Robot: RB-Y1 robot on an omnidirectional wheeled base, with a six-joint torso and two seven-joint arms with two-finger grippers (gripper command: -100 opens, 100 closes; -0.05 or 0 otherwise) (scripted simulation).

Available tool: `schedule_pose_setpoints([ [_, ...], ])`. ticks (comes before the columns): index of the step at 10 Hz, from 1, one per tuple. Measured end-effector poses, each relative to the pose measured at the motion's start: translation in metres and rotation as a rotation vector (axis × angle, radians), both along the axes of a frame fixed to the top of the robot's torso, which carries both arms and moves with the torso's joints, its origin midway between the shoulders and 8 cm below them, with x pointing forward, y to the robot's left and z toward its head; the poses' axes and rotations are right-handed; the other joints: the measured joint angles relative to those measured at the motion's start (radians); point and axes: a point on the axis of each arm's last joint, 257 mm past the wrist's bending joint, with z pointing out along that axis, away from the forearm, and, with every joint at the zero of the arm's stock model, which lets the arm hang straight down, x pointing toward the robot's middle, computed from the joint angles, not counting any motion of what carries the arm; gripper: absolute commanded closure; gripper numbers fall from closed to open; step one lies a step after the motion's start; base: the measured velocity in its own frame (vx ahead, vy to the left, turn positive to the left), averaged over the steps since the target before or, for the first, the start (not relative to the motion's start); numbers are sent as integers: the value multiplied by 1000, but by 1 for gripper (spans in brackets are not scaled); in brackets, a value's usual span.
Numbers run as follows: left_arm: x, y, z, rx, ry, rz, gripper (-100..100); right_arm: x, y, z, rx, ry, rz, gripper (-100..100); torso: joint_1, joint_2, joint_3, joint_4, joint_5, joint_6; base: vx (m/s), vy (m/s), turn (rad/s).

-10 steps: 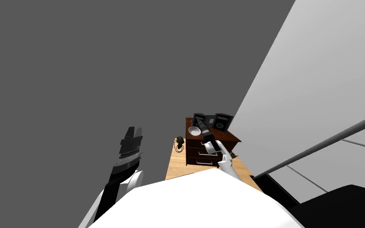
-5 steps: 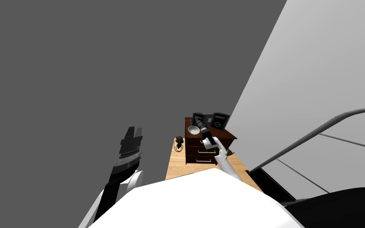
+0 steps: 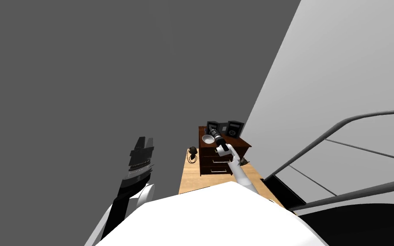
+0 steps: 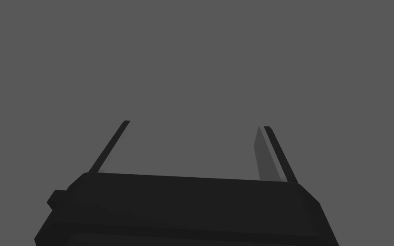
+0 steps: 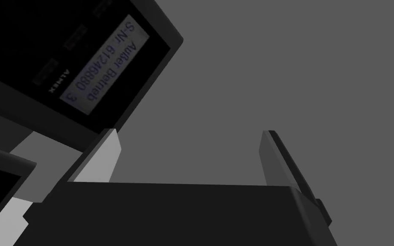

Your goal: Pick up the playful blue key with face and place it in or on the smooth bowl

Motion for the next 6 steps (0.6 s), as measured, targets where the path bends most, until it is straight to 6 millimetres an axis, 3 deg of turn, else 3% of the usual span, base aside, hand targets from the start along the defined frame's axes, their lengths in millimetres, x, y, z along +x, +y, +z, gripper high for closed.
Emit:
schedule_pose_setpoints([
  [6, 0, 0, 0, 0, 0, 0, 0, 45, -11, -13, -118, 124, -86, -100, 0, -1, -1, 0, 0, 0, -21, 20, -40],
])
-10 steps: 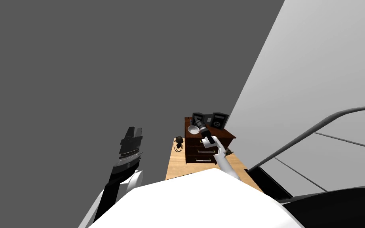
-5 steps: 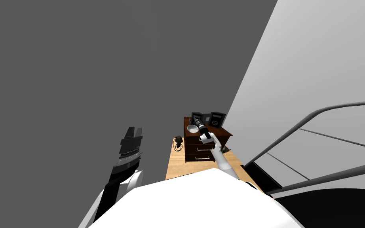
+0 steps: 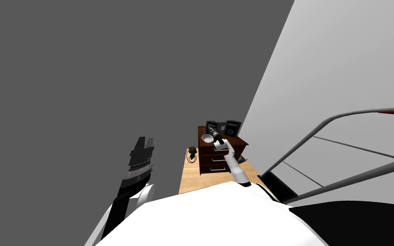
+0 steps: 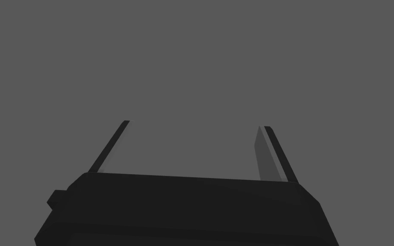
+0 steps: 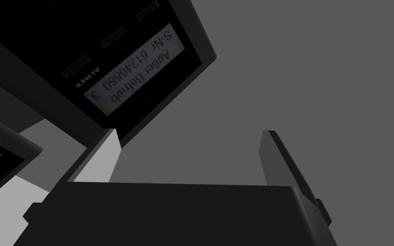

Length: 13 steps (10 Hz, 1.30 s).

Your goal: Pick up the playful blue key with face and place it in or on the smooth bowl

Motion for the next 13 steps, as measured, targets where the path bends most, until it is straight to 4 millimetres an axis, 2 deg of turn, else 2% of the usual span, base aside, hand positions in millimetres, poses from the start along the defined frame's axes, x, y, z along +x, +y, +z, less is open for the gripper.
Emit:
schedule_pose_setpoints([
  [8, 0, 0, 0, 0, 0, 0, 0, 49, -11, -21, -141, 185, -90, -100, 0, -1, -1, 0, 0, 0, -6, 10, -10],
  [13, 0, 0, 0, 0, 0, 0, 0, 71, -13, -36, -215, 304, -120, -100, -1, -2, -1, -1, 0, 0, 11, 1, 11],
])
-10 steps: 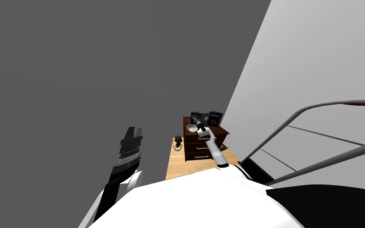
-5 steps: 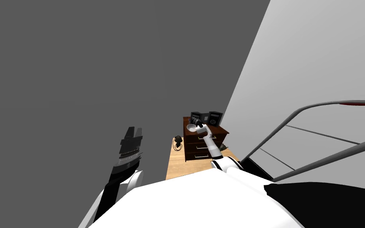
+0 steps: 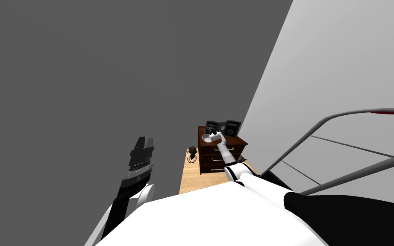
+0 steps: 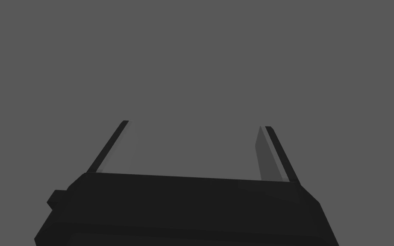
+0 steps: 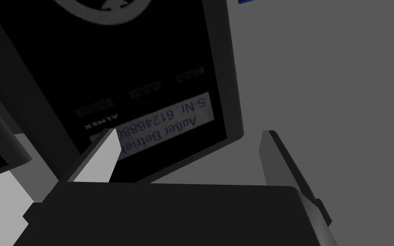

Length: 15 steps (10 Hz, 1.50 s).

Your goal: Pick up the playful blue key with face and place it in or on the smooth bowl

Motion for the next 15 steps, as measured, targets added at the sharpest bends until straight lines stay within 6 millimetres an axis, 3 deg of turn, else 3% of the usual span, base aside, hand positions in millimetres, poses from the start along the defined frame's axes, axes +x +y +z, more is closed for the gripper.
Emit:
schedule_pose_setpoints([
  [6, 0, 0, 0, 0, 0, 0, 0, 18, 6, -19, -69, 149, -13, -100, -1, -1, 0, 0, 0, 0, 22, -11, 17],
  [11, 0, 0, 0, 0, 0, 0, 0, 26, 25, -43, -118, 293, 5, -100, -2, -1, -1, 0, 0, 0, 35, -27, 15],
  [15, 0, 0, 0, 0, 0, 0, 0, 26, 56, -67, -148, 412, 49, -100, -6, -5, -4, -3, -2, 0, 45, -71, -2],
])
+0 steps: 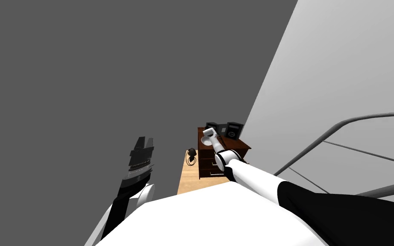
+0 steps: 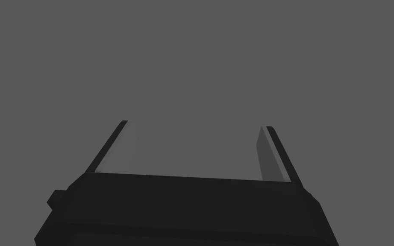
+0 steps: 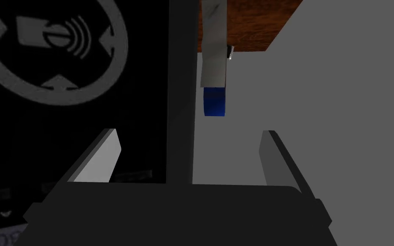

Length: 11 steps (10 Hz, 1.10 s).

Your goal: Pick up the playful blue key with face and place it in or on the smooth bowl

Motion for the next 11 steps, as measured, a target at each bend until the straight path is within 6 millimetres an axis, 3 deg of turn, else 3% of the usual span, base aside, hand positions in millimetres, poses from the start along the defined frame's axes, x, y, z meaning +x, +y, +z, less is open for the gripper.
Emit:
schedule_pose_setpoints([
  [6, 0, 0, 0, 0, 0, 0, 0, -24, 79, -63, 18, 194, 98, -100, -1, -3, -2, -1, -1, 0, 34, -79, -21],
  [7, 0, 0, 0, 0, 0, 0, 0, -25, 80, -64, 18, 198, 99, 0, 1, -2, -2, -1, 0, 0, 0, 0, 0],
  [8, 0, 0, 0, 0, 0, 0, 0, -25, 80, -64, 18, 197, 99, -100, 2, -2, -1, -1, 0, 0, 45, 10, 24],
  [9, 0, 0, 0, 0, 0, 0, 0, -25, 77, -65, 14, 191, 97, -100, 3, -3, -2, -1, 1, 0, 28, 6, 4],
  [10, 0, 0, 0, 0, 0, 0, 0, -24, 77, -65, 14, 187, 97, 100, 3, -3, -2, -1, 1, 0, 0, 0, 0],
  [11, 0, 0, 0, 0, 0, 0, 0, -24, 77, -65, 14, 188, 97, 100, 3, -2, -1, -1, 1, 0, 0, 0, 0],
])
